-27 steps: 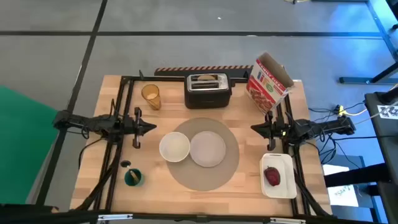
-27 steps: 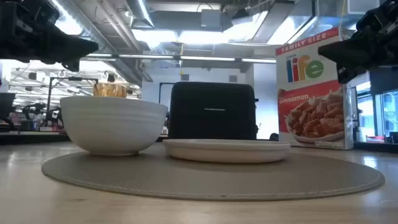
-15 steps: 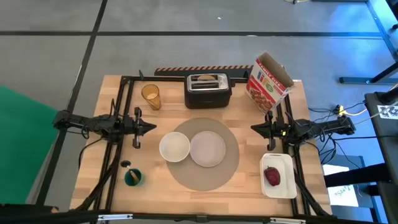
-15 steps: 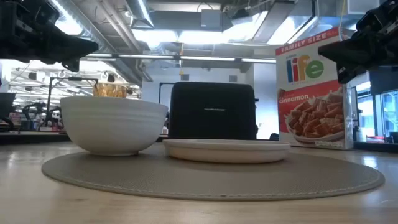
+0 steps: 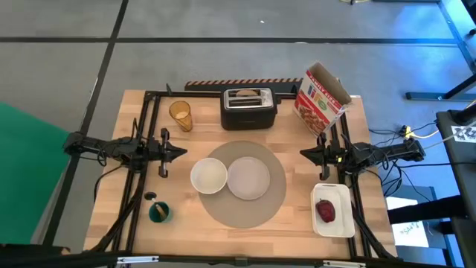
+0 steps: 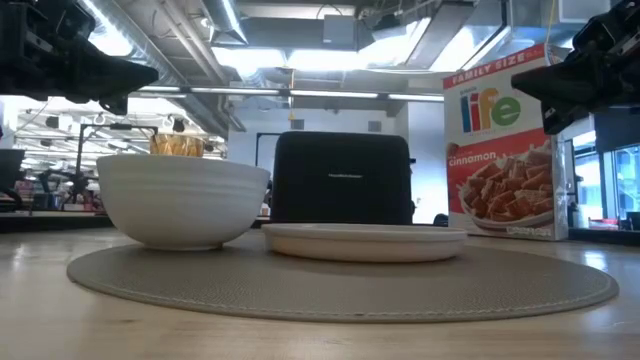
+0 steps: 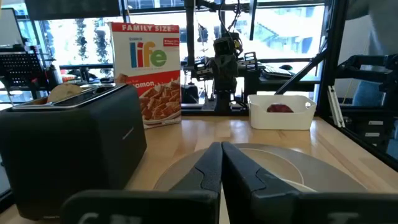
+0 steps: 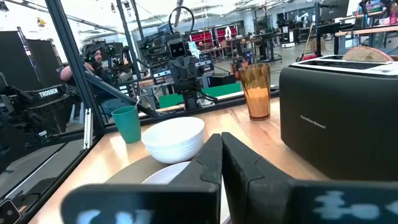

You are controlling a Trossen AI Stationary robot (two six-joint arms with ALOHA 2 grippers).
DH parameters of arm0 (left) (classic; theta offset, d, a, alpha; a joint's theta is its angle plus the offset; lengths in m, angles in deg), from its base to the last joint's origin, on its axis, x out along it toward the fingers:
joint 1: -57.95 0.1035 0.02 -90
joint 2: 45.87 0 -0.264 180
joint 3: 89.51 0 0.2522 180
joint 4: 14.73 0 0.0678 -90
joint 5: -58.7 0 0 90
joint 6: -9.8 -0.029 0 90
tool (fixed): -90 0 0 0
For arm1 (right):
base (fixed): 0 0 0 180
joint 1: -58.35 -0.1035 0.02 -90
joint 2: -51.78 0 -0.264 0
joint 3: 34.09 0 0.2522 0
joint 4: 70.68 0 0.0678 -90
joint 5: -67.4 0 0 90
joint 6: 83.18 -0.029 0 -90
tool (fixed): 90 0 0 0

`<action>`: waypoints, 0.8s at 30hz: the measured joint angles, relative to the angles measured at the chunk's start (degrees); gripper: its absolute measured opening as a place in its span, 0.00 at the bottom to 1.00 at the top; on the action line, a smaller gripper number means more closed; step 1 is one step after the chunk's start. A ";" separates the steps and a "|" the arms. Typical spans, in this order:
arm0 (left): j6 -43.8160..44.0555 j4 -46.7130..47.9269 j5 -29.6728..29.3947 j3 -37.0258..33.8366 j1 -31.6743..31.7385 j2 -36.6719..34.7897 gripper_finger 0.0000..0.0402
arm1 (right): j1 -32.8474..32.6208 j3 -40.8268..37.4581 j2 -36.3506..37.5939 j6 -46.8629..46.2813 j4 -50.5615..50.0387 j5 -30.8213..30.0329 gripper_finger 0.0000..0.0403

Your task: Arrange a breakfast setting

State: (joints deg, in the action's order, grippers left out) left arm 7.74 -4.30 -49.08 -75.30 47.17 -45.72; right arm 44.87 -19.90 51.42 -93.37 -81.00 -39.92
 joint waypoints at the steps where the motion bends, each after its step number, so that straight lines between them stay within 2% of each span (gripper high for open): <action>1: 0.02 0.00 0.00 0.00 0.00 0.00 0.00 | 0.00 0.00 0.00 0.02 0.00 0.00 0.00; 24: 0.02 0.00 -0.02 -0.01 0.00 0.00 0.00 | 0.00 0.00 0.00 0.02 0.00 0.00 0.00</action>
State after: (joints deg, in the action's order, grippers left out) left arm 7.76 -4.30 -49.11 -75.30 47.17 -45.72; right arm 44.87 -19.90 51.42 -93.35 -81.00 -39.92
